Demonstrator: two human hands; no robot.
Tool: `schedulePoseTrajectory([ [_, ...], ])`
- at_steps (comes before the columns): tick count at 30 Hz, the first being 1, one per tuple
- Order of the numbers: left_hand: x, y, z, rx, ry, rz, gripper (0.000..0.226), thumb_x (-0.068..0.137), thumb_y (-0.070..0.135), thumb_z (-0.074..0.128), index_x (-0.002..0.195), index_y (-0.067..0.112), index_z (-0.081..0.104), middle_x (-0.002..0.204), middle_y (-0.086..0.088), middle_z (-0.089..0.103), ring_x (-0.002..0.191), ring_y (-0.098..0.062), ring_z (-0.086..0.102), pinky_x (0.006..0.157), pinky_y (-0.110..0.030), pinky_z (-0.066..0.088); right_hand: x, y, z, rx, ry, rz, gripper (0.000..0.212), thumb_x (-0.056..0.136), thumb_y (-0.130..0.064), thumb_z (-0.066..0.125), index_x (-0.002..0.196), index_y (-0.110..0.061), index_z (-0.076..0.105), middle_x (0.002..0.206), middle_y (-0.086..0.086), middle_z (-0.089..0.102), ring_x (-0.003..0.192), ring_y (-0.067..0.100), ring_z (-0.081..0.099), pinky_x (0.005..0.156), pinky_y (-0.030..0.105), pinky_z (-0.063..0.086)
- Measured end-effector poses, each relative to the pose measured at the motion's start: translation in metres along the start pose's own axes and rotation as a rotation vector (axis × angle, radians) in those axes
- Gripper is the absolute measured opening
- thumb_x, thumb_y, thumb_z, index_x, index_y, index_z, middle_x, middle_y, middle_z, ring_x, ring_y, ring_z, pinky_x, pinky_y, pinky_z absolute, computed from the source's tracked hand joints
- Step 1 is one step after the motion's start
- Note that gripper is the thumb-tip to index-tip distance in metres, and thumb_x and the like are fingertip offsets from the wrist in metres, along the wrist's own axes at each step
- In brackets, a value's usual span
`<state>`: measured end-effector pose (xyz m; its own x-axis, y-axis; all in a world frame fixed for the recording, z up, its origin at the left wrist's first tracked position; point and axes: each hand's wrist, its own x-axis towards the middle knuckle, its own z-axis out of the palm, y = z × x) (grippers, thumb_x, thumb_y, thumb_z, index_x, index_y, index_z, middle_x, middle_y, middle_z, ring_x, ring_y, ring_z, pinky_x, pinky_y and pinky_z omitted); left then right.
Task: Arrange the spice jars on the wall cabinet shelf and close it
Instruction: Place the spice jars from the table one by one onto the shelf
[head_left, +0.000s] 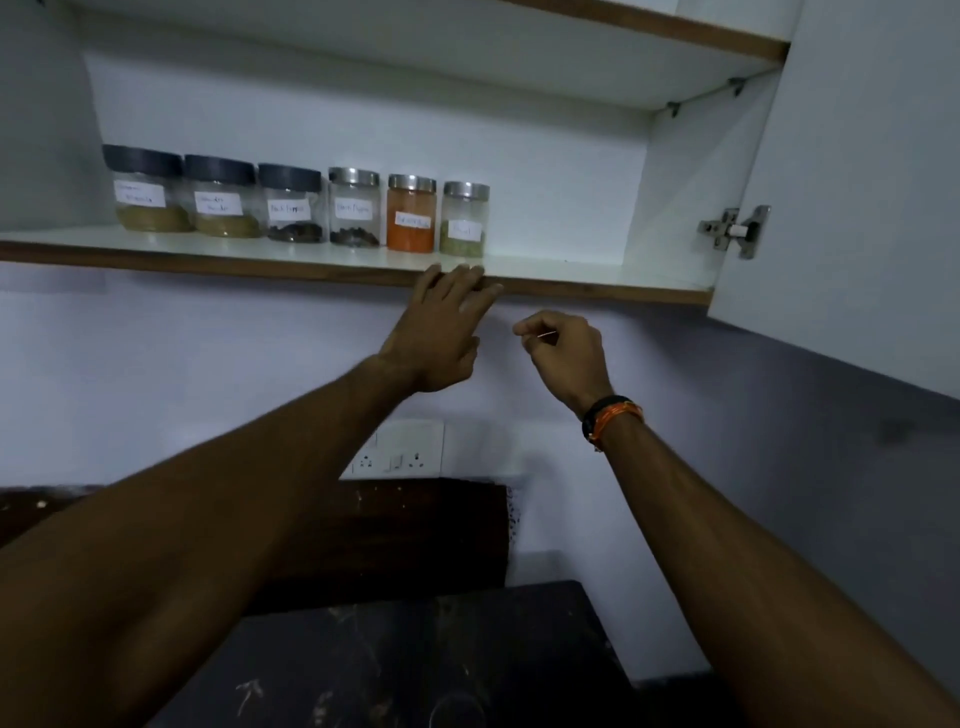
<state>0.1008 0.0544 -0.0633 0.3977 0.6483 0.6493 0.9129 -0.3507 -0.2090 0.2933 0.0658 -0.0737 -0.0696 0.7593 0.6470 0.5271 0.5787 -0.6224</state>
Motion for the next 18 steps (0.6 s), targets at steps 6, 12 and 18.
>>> schedulePoseTrajectory([
  [6,-0.075,0.045,0.043,-0.253,-0.133,-0.014,0.066,0.087,0.011,0.058,0.15,0.006,0.04,0.156,-0.017,0.038,0.145,-0.033,0.034,0.119,-0.046,0.024,-0.058,0.036,0.02,-0.083,-0.166,0.158,0.027,0.089,-0.001,0.057,0.103,-0.013,0.078,0.107,0.001,0.076,0.1,0.018,0.069,0.097,0.036,0.055],
  [12,-0.15,0.078,0.089,-0.423,-0.403,-0.148,0.061,0.088,0.012,0.057,0.146,0.014,0.043,0.146,-0.011,0.048,0.129,-0.029,0.047,0.107,-0.038,0.039,-0.13,0.076,0.043,-0.118,-0.335,0.313,0.026,0.088,-0.002,0.058,0.097,-0.015,0.078,0.108,0.002,0.076,0.104,0.021,0.068,0.099,0.036,0.054],
  [18,-0.21,0.108,0.124,-0.556,-0.66,-0.268,0.058,0.091,0.02,0.058,0.146,0.019,0.041,0.143,-0.008,0.049,0.131,-0.026,0.045,0.106,-0.041,0.042,-0.21,0.113,0.06,-0.181,-0.54,0.537,0.023,0.092,-0.007,0.058,0.104,-0.012,0.077,0.112,0.007,0.074,0.108,0.025,0.066,0.099,0.03,0.05],
])
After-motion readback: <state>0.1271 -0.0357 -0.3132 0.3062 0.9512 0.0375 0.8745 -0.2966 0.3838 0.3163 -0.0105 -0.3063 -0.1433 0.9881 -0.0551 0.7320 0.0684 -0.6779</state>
